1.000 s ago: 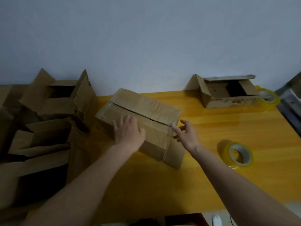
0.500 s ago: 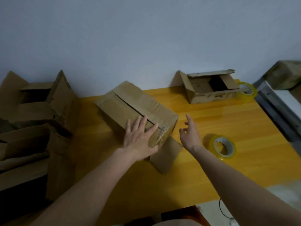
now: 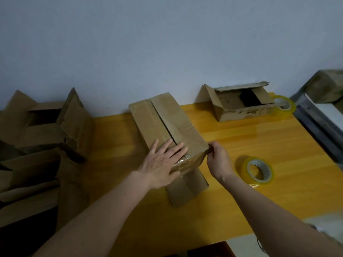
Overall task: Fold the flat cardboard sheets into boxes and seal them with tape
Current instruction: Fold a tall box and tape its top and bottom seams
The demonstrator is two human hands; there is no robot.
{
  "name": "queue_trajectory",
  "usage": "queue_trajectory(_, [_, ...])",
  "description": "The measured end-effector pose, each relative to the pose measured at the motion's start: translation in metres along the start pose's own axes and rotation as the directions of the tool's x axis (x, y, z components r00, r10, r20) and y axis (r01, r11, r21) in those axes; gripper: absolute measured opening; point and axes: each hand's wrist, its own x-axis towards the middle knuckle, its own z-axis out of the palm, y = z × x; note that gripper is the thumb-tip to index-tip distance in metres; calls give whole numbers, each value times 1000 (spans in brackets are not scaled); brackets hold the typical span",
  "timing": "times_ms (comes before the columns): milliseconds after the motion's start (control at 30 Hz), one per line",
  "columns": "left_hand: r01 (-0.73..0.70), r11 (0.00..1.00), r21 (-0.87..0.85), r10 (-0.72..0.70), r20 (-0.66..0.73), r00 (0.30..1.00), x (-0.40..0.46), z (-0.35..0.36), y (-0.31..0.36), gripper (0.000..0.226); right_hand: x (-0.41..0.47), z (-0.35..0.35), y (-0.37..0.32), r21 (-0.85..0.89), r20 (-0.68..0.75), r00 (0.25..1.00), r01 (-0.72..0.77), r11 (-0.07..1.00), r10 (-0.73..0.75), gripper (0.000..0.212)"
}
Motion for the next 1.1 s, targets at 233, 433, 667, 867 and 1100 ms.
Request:
queue_trajectory(233, [-12, 1000, -14, 11, -50, 999, 2, 3, 3, 73, -10, -7, 7, -49, -9, 1000, -4, 999, 4, 13])
queue_trajectory(433, [66, 998, -8, -67, -67, 996, 11, 2, 28, 117, -13, -16, 15, 35, 49, 998, 23, 999, -25, 13])
queue_trajectory(667, [182, 978, -106, -193, -107, 975, 38, -4, 67, 112, 0, -44, 72, -253, 112, 993, 1, 967, 28, 25])
queue_trajectory(867, [211, 894, -395, -342, -299, 891, 43, -10, 99, 55, 14, -72, 130, -578, 234, 908, -158, 801, 348, 54])
queue_trajectory(1100, [177, 811, -558, -502, -506, 701, 50, -2, 117, 16, 20, -80, 170, -683, 393, 836, -15, 730, 384, 49])
